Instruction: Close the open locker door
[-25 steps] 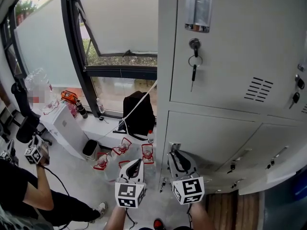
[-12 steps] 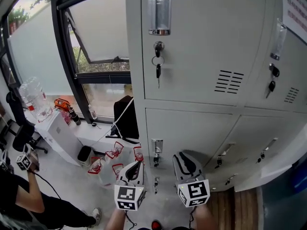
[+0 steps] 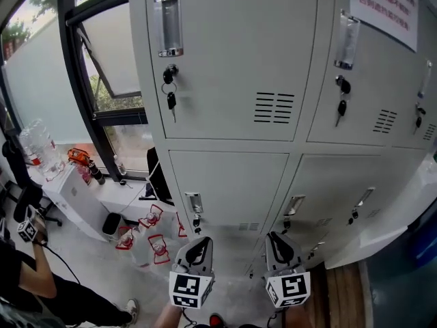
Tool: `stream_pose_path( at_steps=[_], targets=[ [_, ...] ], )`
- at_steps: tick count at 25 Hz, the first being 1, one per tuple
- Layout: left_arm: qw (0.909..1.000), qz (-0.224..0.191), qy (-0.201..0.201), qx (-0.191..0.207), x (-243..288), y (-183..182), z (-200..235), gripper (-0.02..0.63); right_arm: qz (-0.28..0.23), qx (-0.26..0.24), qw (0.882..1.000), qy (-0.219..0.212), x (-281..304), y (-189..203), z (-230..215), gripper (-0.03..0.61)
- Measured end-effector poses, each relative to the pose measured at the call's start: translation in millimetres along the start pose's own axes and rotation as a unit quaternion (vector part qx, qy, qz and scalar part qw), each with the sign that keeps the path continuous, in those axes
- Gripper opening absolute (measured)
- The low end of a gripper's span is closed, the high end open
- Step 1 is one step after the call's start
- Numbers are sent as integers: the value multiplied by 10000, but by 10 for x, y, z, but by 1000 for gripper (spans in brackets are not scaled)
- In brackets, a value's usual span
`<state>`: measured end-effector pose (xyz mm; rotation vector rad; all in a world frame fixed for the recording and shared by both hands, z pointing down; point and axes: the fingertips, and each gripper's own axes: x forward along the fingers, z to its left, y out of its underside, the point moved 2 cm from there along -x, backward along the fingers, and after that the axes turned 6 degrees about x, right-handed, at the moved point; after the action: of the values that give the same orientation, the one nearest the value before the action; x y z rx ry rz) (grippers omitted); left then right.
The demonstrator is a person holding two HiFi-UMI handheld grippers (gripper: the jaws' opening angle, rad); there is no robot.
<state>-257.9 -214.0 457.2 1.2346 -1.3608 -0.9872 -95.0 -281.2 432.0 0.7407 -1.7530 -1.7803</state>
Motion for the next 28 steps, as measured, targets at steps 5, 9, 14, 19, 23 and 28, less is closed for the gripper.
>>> stream_pose_path(
  at_steps=[5,9,14,19,23,28],
  targets=[
    [9999,66,84,-15,-15,3,-341,21,-9,-116,9999,104,-321,34,-160,25],
    [9999,92,125,-10,-42,30,-600,21,73,67,9999,108,-530,143,-240,23],
    [9997,154,161,-20,-74,60,-858,21,178,200,9996,98,-713,278,-336,21],
    [9997,220,133,27,-81,66,-935,21,254,292,9992,72,-774,341,-401,21],
    [9997,191,128,78,-60,27,-964,21,236,297,9993,71,-768,329,-438,21],
    [9997,195,115,126,-52,17,-990,21,230,284,9993,35,-768,329,-448,21]
  ],
)
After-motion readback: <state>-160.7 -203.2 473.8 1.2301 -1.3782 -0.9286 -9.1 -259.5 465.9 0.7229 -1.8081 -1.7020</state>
